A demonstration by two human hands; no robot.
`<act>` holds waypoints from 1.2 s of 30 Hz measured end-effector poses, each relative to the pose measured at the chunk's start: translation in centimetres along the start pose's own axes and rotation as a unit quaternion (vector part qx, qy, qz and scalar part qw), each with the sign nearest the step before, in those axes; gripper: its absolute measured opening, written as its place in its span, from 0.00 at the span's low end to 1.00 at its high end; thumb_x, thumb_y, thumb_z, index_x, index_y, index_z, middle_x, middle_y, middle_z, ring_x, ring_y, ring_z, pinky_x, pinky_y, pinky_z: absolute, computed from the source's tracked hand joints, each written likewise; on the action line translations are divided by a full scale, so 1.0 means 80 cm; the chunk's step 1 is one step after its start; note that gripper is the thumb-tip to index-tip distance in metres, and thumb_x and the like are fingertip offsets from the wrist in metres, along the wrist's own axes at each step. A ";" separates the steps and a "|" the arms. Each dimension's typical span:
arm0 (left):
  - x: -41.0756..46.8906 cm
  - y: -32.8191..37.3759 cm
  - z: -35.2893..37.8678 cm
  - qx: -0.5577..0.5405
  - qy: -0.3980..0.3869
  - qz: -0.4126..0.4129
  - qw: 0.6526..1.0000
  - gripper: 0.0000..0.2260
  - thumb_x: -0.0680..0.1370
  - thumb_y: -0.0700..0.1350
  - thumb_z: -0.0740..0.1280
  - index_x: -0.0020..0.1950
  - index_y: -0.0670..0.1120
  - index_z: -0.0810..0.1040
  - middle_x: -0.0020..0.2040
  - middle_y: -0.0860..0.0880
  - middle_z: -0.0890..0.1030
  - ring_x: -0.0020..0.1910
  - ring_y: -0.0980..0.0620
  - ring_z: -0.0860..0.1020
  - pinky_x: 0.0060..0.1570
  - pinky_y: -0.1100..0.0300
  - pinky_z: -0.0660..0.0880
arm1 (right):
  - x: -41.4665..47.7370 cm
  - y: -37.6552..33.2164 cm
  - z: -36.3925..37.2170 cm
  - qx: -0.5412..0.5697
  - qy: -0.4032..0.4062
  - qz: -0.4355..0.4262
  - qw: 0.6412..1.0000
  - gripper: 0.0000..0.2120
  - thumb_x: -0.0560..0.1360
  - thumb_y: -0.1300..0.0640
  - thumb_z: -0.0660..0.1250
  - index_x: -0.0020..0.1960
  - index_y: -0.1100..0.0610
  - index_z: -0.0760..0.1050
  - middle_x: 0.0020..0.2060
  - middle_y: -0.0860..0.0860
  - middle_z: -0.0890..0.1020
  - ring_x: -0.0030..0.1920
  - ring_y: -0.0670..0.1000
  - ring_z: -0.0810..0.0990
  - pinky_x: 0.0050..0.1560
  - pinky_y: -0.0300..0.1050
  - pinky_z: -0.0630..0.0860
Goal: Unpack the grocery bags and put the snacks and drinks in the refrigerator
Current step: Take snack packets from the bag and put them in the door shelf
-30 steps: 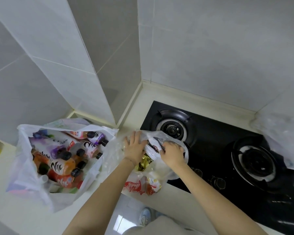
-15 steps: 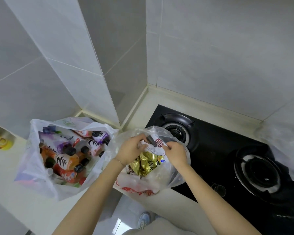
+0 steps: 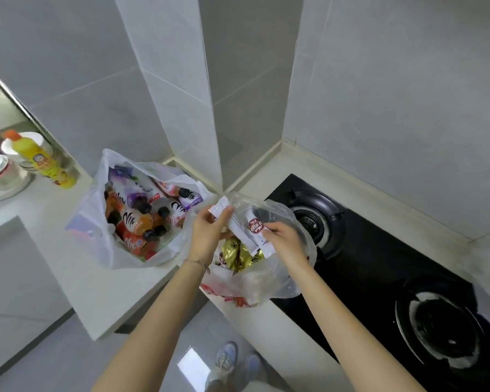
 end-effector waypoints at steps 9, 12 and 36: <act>-0.039 -0.023 -0.006 -0.089 0.048 -0.063 0.993 0.15 0.78 0.51 0.67 0.49 0.39 0.76 0.34 0.51 0.78 0.38 0.53 0.80 0.46 0.58 0.81 | -0.043 0.012 0.014 0.131 -0.009 0.004 0.991 0.09 0.75 0.62 0.70 0.53 0.53 0.77 0.52 0.50 0.83 0.53 0.46 0.81 0.52 0.39 0.76; -0.052 -0.032 -0.005 -0.065 0.005 -0.064 0.996 0.11 0.77 0.48 0.69 0.48 0.40 0.79 0.29 0.55 0.74 0.33 0.55 0.74 0.41 0.61 0.76 | -0.057 0.011 0.023 0.151 -0.007 0.007 0.988 0.10 0.75 0.66 0.68 0.54 0.56 0.76 0.49 0.50 0.82 0.49 0.44 0.82 0.49 0.35 0.78; -0.278 -0.031 -0.075 -0.054 0.079 0.017 0.995 0.11 0.77 0.41 0.70 0.58 0.49 0.76 0.44 0.46 0.86 0.43 0.49 0.84 0.40 0.60 0.80 | -0.233 0.032 0.017 0.147 -0.096 -0.005 0.984 0.18 0.78 0.68 0.57 0.63 0.52 0.72 0.52 0.52 0.80 0.47 0.46 0.81 0.49 0.41 0.77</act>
Point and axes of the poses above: each hand's wrist, its own x-axis towards the middle knuckle, its own z-axis out of the palm, y = z × x, the point moved 2 cm from there along x, towards the middle knuckle
